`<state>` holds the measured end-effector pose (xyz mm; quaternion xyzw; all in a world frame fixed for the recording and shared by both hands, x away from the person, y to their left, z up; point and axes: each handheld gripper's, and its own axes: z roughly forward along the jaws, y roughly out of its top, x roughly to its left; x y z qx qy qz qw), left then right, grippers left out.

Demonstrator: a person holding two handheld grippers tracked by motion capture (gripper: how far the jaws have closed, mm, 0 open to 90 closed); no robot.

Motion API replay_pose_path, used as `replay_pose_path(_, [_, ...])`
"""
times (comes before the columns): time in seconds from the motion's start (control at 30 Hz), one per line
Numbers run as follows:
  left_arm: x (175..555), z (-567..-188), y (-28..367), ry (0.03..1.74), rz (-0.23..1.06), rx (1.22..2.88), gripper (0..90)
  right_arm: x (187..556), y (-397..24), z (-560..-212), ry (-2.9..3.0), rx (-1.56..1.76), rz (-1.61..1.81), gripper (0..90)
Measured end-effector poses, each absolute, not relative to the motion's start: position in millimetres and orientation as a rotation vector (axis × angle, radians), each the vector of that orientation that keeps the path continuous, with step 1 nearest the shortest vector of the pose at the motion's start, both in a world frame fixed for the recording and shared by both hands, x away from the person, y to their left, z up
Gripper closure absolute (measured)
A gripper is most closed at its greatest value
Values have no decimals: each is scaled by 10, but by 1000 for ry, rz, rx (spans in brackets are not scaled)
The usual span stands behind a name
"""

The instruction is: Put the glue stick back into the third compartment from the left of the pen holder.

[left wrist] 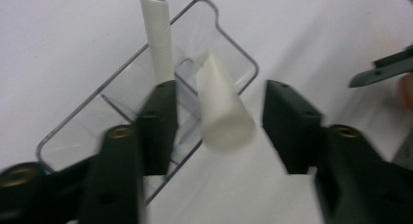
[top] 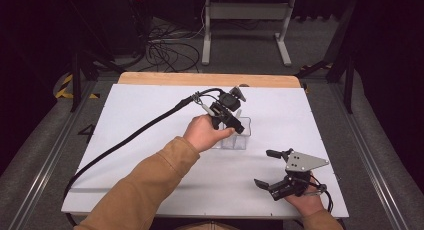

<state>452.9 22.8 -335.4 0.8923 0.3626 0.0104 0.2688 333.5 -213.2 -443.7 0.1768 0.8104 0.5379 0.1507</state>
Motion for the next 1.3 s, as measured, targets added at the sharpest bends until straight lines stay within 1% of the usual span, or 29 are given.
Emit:
replay_pose_path(0.03, [4513,-3330,242,955,41,2397,422,3337,-2133,-4438,2326,507,1545,12])
replay_pose_path(0.1, [4471,-3289,271,929,86,2383,408,3339,-2135,-4437,2323,508,1548,12])
replay_pose_path(0.2, [4417,-3241,326,886,144,2384,351,3345,-2133,-4433,2320,503,1551,11])
replay_pose_path(0.27, [4367,-3214,369,851,198,2376,339,3353,-2132,-4428,2320,506,1554,11])
replay_pose_path(0.37, [4313,-3183,453,824,204,2347,321,3369,-2128,-4418,2313,498,1555,11])
replay_pose_path(0.47, [4259,-3143,532,802,239,2332,313,3386,-2125,-4405,2307,493,1557,12])
replay_pose_path(0.6, [4190,-3094,651,782,231,2284,301,3399,-2110,-4398,2305,489,1556,12])
replay_pose_path(0.7, [4107,-3056,724,762,281,2266,289,3402,-2102,-4390,2303,486,1560,12])
replay_pose_path(0.8, [4016,-3019,844,741,273,2216,293,3397,-2104,-4379,2300,485,1563,11])
replay_pose_path(0.93, [3865,-2992,1017,701,325,2173,286,3391,-2097,-4375,2296,483,1564,12])
replay_pose_path(1.17, [3650,-3038,1295,649,380,2096,265,3384,-2081,-4364,2294,476,1566,12])
replay_pose_path(1.3, [3538,-3092,1415,606,461,2028,239,3380,-2075,-4362,2295,476,1568,12])
